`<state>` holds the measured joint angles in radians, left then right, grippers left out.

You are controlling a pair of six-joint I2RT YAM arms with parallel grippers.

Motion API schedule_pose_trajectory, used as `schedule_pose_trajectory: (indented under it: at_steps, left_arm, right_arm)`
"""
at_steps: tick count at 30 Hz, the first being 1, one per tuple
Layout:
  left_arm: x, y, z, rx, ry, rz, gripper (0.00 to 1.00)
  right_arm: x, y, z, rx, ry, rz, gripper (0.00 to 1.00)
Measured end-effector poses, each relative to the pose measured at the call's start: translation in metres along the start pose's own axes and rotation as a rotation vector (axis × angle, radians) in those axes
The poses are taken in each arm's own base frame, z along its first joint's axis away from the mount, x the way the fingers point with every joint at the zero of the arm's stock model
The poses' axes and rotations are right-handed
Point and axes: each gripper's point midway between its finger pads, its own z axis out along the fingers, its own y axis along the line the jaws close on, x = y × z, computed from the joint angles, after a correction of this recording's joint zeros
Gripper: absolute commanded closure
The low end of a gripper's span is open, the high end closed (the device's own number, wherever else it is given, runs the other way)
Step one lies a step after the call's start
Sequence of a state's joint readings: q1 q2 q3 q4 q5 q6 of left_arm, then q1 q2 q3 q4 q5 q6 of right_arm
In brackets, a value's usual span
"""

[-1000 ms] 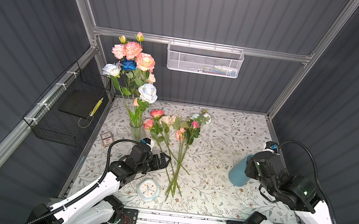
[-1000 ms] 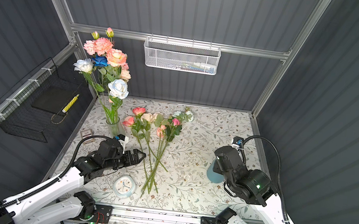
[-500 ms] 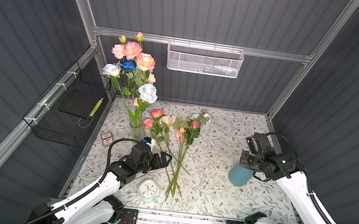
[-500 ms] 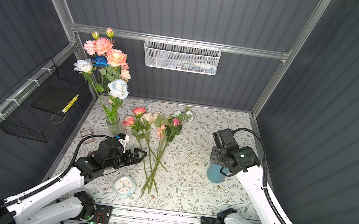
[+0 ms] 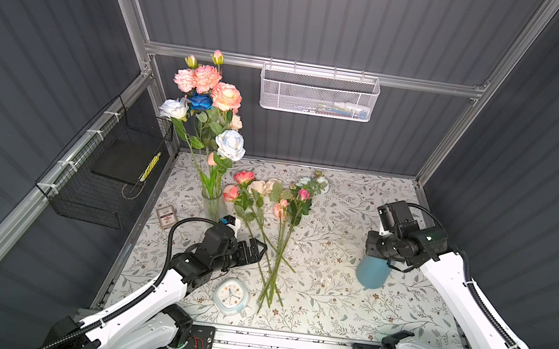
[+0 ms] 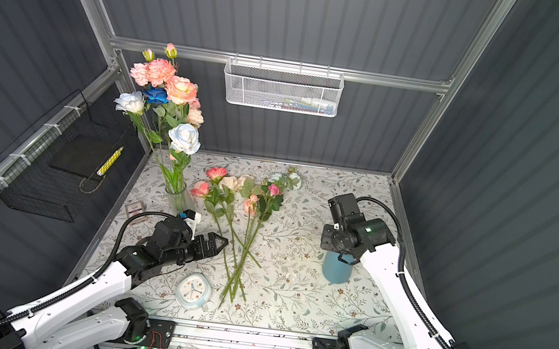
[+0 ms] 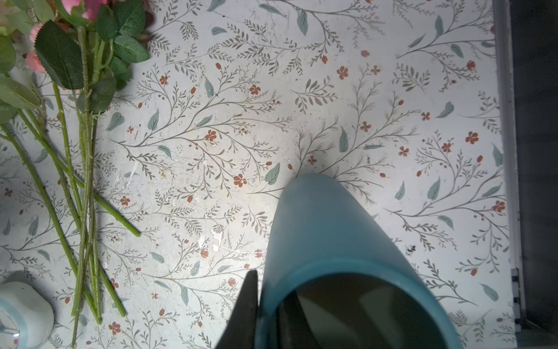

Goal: Arrange the flowers into the vase
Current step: 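Slide the teal vase toward the loose rose stems with the right gripper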

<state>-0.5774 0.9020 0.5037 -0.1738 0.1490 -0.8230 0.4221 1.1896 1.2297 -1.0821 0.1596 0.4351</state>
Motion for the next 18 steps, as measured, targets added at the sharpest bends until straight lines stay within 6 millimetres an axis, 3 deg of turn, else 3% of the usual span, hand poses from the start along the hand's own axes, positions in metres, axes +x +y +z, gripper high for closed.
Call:
schedule_pose_trajectory:
  at_steps: [4,11,18]
  left_arm:
    - [0.001,0.002,0.0,-0.007,0.006,-0.001,0.0]
    - [-0.005,-0.003,-0.006,-0.02,-0.004,0.011,0.0]
    - [-0.008,-0.005,-0.013,-0.027,-0.012,0.029,0.0]
  right_arm:
    - [0.013,0.024,-0.006,-0.035,0.059,-0.102,1.0]
    - [0.022,0.094,-0.022,-0.159,0.108,-0.287,1.0]
    - [0.018,0.117,-0.024,-0.204,0.137,-0.335,1.0]
